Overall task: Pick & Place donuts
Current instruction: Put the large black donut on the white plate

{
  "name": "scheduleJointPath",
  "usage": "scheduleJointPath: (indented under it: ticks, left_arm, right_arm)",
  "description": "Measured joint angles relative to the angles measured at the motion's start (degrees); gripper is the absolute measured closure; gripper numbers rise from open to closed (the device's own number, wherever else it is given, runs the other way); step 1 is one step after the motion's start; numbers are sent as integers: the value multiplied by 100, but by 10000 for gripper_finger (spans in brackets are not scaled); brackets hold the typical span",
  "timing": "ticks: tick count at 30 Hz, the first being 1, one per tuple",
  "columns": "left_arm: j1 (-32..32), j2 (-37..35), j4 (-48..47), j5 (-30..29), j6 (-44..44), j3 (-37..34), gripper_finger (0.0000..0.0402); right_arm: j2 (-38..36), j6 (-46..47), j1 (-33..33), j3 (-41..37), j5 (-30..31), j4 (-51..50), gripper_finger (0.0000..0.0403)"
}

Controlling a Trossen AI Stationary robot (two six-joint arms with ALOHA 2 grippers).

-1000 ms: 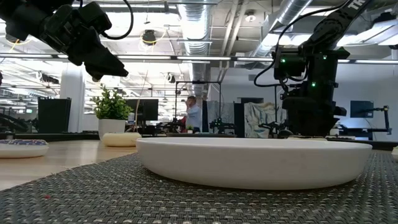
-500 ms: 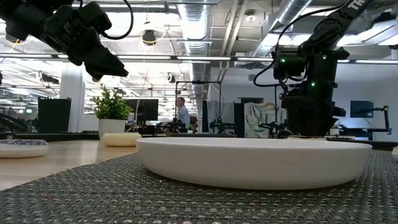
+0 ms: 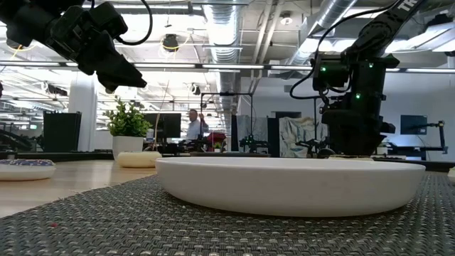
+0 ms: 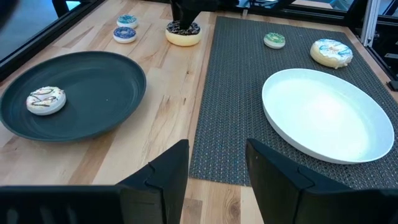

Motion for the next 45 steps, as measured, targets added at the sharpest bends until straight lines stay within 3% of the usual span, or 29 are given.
scheduleJointPath:
  ticks: [13, 45]
  left_arm:
    - [0, 2, 0, 2, 0, 0, 249]
    - [0, 0, 0, 4, 0, 0, 249]
  right_arm:
    - [0, -34, 0, 0, 0, 0, 279]
    - [-22, -46, 0, 15, -15, -316, 280]
